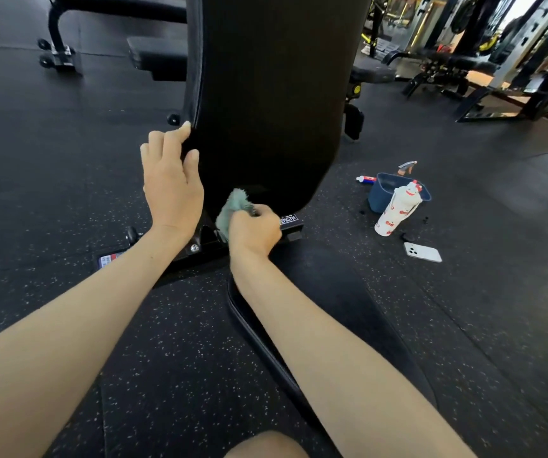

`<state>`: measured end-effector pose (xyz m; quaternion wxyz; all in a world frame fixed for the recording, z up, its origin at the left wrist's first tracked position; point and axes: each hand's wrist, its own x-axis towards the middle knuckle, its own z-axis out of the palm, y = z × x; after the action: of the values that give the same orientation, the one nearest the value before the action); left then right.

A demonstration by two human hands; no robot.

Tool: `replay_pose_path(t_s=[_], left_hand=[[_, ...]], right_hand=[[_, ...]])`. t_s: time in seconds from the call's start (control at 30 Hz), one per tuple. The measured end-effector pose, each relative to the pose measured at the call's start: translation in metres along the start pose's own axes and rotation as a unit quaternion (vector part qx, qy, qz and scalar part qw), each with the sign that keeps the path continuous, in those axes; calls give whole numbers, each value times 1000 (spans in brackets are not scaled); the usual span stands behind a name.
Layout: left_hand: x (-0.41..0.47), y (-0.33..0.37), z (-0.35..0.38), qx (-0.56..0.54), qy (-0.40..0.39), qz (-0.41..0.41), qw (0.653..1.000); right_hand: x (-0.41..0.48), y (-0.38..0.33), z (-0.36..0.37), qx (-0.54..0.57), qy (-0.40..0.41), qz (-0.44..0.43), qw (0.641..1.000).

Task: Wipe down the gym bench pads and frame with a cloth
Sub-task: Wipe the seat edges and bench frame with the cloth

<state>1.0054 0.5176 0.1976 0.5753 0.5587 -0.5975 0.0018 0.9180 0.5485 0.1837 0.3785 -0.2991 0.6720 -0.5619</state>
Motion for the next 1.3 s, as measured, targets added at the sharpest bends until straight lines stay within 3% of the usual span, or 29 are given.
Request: replay_pose_path(t_s=[0.07,0.13,0.4,0.53,0.6,0.67,0.73,0.9,1.0,1.13,1.2,1.23,1.3], left_hand=[[0,-1,-4,-13,-15,-2,1000],[-1,-1,-3,-17,-19,-7,1000],[-3,-2,7,-7,1,-12,1000],[-3,1,3,-2,-8,-11,1000],[-1,-1,-3,-3,-26,0,1000],[3,-3,-8,-14,-45,1,999],[5,-4,-11,-34,-50,-5,998],[2,-4,-9,-67,-46,-4,997],[0,-6,-7,-67,-47,-4,997],[2,-4,-5,-54,-34,-17,998],[3,-4,-7,-57,-40,-11,998],[3,-6,-8,-58,-44,-5,997],[3,-7,-9,-53,-42,6,998]], right_hand=[[16,-7,-11,51,112,-6,992],[35,-14,-22,42,173,-45,983],[23,0,10,-28,124,-149,981],[-3,16,6,-137,-9,-253,958],[-4,13,0,-163,-59,-224,959],[3,0,-7,-122,-6,-146,982],[13,-11,-12,-80,75,-145,983],[10,2,3,-172,29,-351,920],[8,21,3,-236,-8,-382,893],[11,43,-10,-427,-153,-348,821],[6,39,-13,-437,-127,-327,828],[3,34,-12,-422,-95,-342,834],[-6,22,-8,-400,-56,-421,812]])
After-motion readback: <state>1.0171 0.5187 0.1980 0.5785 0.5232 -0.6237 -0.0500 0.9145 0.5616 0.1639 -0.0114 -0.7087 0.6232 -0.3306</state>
